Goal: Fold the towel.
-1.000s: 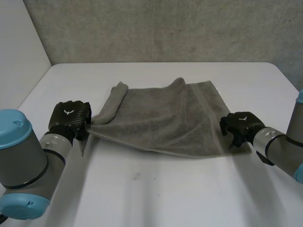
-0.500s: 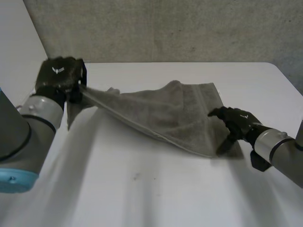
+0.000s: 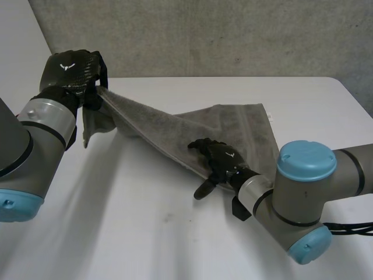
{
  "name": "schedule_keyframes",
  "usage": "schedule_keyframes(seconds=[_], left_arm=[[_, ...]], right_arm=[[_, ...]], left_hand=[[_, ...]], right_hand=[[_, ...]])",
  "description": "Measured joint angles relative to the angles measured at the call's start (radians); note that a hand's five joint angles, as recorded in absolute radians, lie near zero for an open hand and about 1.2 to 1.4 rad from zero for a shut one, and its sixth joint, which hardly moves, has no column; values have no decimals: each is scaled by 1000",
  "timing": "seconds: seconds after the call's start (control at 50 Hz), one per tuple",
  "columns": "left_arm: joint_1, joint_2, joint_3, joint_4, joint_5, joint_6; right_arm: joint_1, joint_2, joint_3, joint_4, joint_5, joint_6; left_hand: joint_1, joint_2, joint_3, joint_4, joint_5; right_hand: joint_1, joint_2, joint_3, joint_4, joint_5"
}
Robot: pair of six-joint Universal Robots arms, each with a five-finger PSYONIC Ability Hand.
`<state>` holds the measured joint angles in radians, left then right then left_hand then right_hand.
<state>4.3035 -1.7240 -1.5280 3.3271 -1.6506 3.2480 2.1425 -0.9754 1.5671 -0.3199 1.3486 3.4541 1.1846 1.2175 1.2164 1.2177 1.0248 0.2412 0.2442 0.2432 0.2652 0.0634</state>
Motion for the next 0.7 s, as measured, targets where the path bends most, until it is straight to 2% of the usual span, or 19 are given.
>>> schedule_keyframes(seconds=[0.14,0.24,0.28,0.38,0.44,0.54,0.7], left_arm=[[6,5,1,0,0,-19],[19,11,2,0,1,-67],[29,12,3,-1,2,-89],[58,7,1,-4,4,-115],[68,1,-1,-7,6,-118],[79,-11,-7,-10,7,-117],[87,-27,-12,-11,8,-116]], right_arm=[[4,37,2,-82,99,-8],[-8,48,12,-141,168,-42],[-34,38,22,-161,199,-73],[-137,-15,48,-170,225,-143],[-210,-46,65,-160,204,-178],[-310,-67,85,-104,108,-217],[-362,-35,92,59,-47,-231]], left_hand=[[0,0,0,0,0],[0,0,0,0,0],[0,0,0,0,0],[1,0,0,0,0],[1,0,0,0,0],[1,0,0,0,0],[1,0,0,0,0]], right_hand=[[80,77,75,55,85],[401,399,395,371,408],[517,520,516,494,521],[564,559,561,540,558],[585,582,581,561,579],[653,647,647,624,645],[671,663,665,640,666]])
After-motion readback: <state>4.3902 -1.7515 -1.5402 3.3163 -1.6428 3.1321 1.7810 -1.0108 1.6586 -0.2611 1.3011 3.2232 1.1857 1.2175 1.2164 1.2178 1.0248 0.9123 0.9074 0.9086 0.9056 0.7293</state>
